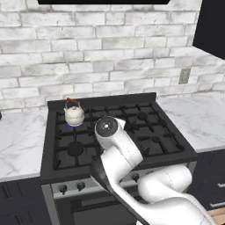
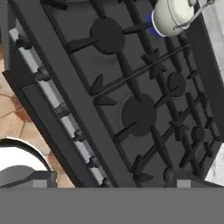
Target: Lower the heat of the kettle.
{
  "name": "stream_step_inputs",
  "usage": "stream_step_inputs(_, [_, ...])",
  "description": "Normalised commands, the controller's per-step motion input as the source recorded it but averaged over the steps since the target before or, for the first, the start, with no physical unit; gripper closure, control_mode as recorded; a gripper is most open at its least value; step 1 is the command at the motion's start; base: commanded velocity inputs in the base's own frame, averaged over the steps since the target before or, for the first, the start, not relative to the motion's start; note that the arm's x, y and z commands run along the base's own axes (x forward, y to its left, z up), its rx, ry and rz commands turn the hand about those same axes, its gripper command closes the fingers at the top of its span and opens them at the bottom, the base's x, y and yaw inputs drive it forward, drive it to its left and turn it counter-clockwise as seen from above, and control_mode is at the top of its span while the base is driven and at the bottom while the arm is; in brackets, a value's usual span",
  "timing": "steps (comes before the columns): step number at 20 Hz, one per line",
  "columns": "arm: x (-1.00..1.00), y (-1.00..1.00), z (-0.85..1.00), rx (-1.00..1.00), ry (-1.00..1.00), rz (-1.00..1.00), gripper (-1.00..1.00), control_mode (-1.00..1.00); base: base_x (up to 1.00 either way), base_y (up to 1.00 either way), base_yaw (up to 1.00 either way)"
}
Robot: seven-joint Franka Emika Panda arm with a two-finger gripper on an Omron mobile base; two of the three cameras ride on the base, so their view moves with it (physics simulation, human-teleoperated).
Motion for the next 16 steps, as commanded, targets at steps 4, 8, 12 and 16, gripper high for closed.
stream_step_inputs(4, [-0.28,0.62,-0.52,-0.36,-0.04,0.3,-1.0,-1.0,0.0,0.0,0.0])
stream_step_inputs(8, [-0.13,0.75,-0.6,-0.38,-0.03,0.21,-1.0,-1.0,0.0,0.0,0.0])
stream_step_inputs(12, [-0.13,0.74,-0.64,-0.37,-0.07,0.22,-1.0,-1.0,0.0,0.0,0.0])
stream_step_inputs(16, [-0.11,0.61,-0.64,-0.34,-0.09,0.24,-1.0,-1.0,0.0,0.0,0.0])
